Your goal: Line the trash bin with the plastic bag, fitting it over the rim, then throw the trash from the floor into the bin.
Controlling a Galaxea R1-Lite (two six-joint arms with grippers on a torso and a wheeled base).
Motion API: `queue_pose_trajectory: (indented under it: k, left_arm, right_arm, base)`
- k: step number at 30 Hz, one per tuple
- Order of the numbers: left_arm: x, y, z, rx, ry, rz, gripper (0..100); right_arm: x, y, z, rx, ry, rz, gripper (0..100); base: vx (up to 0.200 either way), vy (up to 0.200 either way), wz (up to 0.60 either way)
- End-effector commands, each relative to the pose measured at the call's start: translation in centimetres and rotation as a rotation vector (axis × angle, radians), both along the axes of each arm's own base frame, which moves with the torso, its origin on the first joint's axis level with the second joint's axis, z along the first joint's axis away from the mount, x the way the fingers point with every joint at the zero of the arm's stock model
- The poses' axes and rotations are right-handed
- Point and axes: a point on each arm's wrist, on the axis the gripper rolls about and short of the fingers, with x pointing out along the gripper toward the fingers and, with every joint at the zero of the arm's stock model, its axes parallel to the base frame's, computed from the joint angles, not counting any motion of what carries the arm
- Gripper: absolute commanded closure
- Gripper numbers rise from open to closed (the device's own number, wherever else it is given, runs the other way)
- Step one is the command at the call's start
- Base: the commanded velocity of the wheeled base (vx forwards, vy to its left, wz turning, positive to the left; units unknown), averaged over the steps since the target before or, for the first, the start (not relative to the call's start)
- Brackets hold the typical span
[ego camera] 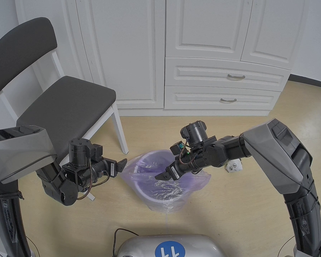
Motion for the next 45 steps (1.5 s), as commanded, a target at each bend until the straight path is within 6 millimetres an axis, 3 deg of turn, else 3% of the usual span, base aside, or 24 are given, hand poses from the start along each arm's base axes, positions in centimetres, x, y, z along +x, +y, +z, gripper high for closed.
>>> queue_pose_trajectory:
  k: [1,10,11,20,24,27,29,38,45]
  left_arm:
    - [0.4,0.3,-0.2,0.003,-0.003,0.011,0]
    - [0.8,0.8,-0.2,0.003,-0.008,0.024,0]
    - [0.8,0.9,-0.3,0.004,-0.005,0.027,0]
    - [0.8,0.9,-0.2,0.002,-0.011,0.029,0]
    - [0.9,0.9,-0.3,0.003,-0.008,0.029,0]
    - [0.9,0.8,-0.5,0.004,-0.003,0.027,0]
    - [1.0,0.8,-0.9,0.007,0.006,0.027,0]
    - [1.4,0.6,-3.9,0.019,0.076,0.006,0]
    - [1.4,0.7,-4.9,-0.003,0.111,-0.037,0]
  right_arm:
    - [1.0,0.1,-3.3,-0.018,0.028,0.026,0]
    - [1.5,1.0,-5.3,0.025,0.058,0.08,0]
    - [1.4,1.1,-5.1,0.036,0.063,0.095,100]
    - [-1.0,1.4,-2.8,0.03,0.075,0.13,100]
    - [-3.5,1.7,-2.5,0.028,0.062,0.163,100]
    - [-5.6,2.2,-3.7,0.033,0.051,0.196,100]
    - [-5.9,2.2,-4.8,0.032,0.055,0.199,100]
    - [-5.3,1.7,-8.8,0.021,0.082,0.192,100]
    - [-4.7,0.4,-9.3,0.017,0.151,0.187,100]
  base:
    - [0.0,0.0,0.0]
    - [0.0,0.0,0.0]
    - [0.0,0.0,0.0]
    - [0.0,0.0,0.0]
    - [0.0,0.0,0.0]
    - [0.0,0.0,0.0]
    - [0.0,0.0,0.0]
    - [0.0,0.0,0.0]
    - [0.0,0.0,0.0]
